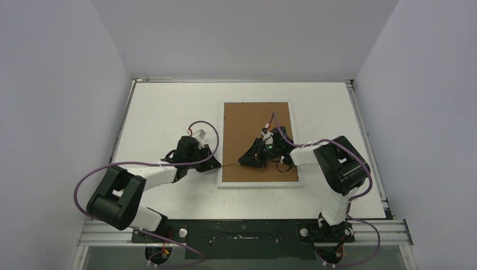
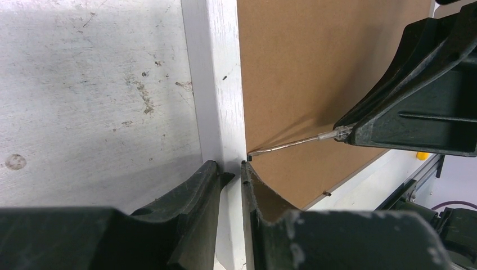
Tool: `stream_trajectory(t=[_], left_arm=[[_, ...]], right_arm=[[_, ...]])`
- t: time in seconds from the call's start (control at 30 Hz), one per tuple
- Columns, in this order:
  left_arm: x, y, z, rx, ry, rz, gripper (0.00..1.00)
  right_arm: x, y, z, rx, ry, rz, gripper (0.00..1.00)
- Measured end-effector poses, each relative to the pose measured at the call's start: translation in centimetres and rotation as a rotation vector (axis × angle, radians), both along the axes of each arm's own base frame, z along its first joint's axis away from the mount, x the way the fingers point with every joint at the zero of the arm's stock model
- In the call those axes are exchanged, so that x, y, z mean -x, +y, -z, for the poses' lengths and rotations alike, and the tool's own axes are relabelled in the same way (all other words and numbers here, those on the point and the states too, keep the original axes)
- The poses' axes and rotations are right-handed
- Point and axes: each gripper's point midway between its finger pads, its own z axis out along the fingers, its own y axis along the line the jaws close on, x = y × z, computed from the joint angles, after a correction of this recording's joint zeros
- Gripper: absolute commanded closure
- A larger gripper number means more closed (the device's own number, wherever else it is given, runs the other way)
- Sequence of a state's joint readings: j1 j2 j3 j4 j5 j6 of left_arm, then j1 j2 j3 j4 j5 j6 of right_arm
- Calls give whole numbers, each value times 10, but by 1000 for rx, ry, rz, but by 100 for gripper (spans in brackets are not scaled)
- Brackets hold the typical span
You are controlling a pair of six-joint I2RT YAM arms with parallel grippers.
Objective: Take the photo out of the frame
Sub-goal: Release the photo frame item from the photo frame.
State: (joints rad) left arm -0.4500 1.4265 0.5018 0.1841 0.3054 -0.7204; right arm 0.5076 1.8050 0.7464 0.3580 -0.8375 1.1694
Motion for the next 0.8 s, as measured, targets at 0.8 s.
stream_trajectory(t=[0.8], left_arm=[[-2, -3, 4, 26, 45, 19, 90]], right_arm=[[0, 2, 2, -44, 43, 22, 95]])
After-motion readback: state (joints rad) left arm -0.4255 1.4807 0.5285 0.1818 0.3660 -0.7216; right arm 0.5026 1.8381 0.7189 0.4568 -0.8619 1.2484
